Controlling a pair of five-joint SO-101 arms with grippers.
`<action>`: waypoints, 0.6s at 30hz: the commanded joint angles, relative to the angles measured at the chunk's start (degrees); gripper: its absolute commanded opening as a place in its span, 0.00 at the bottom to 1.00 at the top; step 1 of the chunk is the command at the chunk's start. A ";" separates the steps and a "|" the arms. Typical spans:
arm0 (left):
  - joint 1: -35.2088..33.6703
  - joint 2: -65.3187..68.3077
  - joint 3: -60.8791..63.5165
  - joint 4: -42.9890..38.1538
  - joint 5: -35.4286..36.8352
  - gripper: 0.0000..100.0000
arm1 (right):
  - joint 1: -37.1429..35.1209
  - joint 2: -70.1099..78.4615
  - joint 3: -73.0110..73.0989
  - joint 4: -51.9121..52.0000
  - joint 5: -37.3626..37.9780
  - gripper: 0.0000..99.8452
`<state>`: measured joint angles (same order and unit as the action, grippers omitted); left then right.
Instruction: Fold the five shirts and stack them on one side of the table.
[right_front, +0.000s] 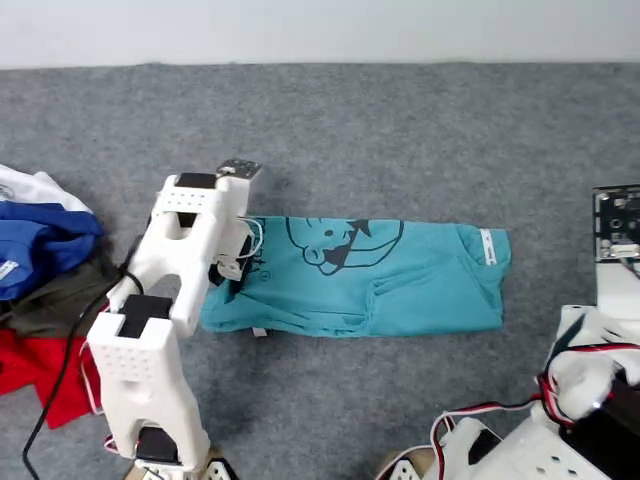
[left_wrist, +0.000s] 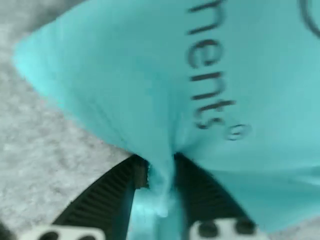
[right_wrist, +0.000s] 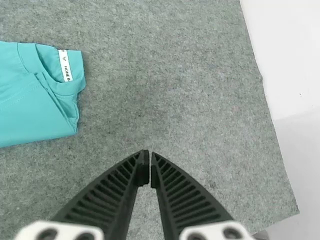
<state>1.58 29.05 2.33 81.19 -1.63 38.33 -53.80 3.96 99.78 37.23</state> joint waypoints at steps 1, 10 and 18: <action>-0.53 0.18 -1.27 -1.67 -1.41 0.01 | 0.48 0.13 -0.09 0.75 0.09 0.01; -11.34 0.18 -6.55 -0.44 -2.81 0.01 | 0.66 0.13 -0.09 0.48 0.44 0.01; -11.34 0.18 -17.10 7.12 -6.51 0.01 | 0.48 0.66 -0.09 0.04 0.35 0.01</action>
<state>-10.81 29.85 -9.80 85.49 -7.43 38.33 -53.80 3.96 99.78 37.23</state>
